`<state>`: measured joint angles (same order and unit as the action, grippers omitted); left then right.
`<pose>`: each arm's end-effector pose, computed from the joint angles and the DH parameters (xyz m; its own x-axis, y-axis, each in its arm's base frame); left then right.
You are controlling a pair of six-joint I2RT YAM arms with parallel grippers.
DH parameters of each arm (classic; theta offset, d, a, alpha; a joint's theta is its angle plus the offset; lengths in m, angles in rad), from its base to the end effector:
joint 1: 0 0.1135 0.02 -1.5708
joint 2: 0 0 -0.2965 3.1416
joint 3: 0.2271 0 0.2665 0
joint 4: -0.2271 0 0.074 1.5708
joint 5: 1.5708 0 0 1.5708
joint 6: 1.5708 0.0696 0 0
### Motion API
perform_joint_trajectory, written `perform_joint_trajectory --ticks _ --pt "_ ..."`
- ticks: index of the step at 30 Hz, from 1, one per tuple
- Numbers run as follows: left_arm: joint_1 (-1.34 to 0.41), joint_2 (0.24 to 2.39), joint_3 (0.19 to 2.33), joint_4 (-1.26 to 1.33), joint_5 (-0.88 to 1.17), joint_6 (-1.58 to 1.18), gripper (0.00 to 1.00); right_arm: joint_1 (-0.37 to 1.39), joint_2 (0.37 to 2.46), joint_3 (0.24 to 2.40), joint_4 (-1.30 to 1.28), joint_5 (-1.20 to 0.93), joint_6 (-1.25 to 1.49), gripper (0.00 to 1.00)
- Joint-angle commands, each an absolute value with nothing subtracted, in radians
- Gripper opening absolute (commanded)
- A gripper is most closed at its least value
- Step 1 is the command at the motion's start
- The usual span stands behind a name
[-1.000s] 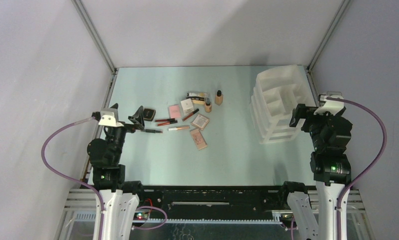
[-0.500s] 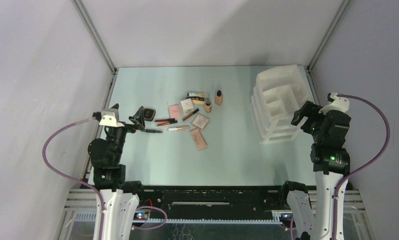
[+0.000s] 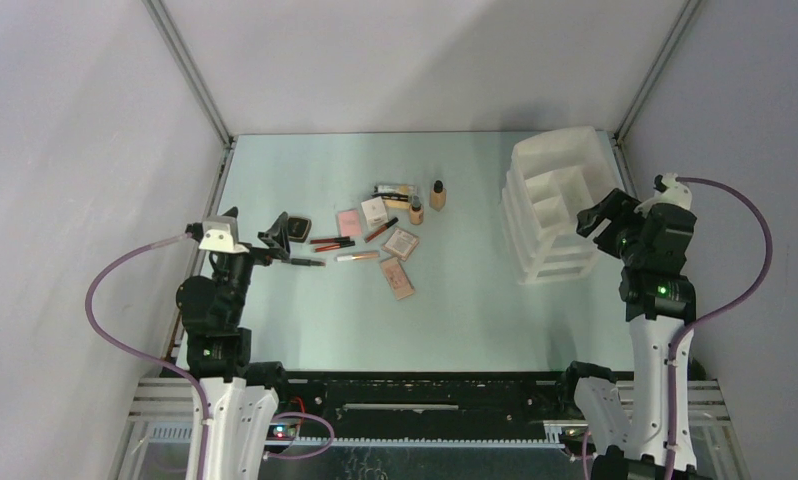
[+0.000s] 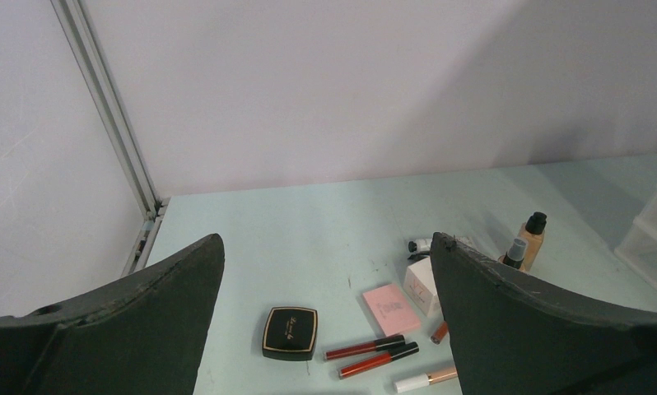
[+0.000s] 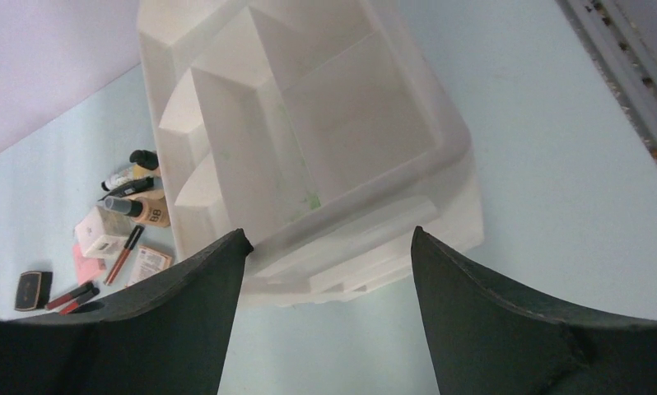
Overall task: Organize the makeup
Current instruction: Move the storage box to the center of the board.
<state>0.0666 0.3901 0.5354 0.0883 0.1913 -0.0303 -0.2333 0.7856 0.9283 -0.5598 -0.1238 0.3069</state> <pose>0.1331 -0.0044 0.3562 0.2273 -0.0146 -0.9737 0.1262 0.9919 0.0145 0.1865 -0.0355 0.3616 -0.3396 0.3888 -0.8564 0.2331 0.9169 0.3239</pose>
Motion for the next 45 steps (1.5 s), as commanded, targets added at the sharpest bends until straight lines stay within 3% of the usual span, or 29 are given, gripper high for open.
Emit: perform_joint_trajectory --ticks 1,10,22,45 --pt "0.075 0.396 0.512 0.120 0.208 -0.041 1.00 -0.236 0.837 0.923 -0.518 -0.122 0.326 0.80" --pt "0.076 0.401 0.509 0.123 0.216 -0.037 1.00 -0.230 0.836 0.923 -0.462 -0.114 0.361 0.81" --pt "0.075 0.409 0.506 0.124 0.219 -0.035 1.00 -0.219 0.914 0.965 -0.459 -0.022 0.299 0.63" --pt "0.075 0.416 0.506 0.124 0.247 -0.030 1.00 -0.241 1.073 1.069 -0.475 -0.404 0.063 0.57"
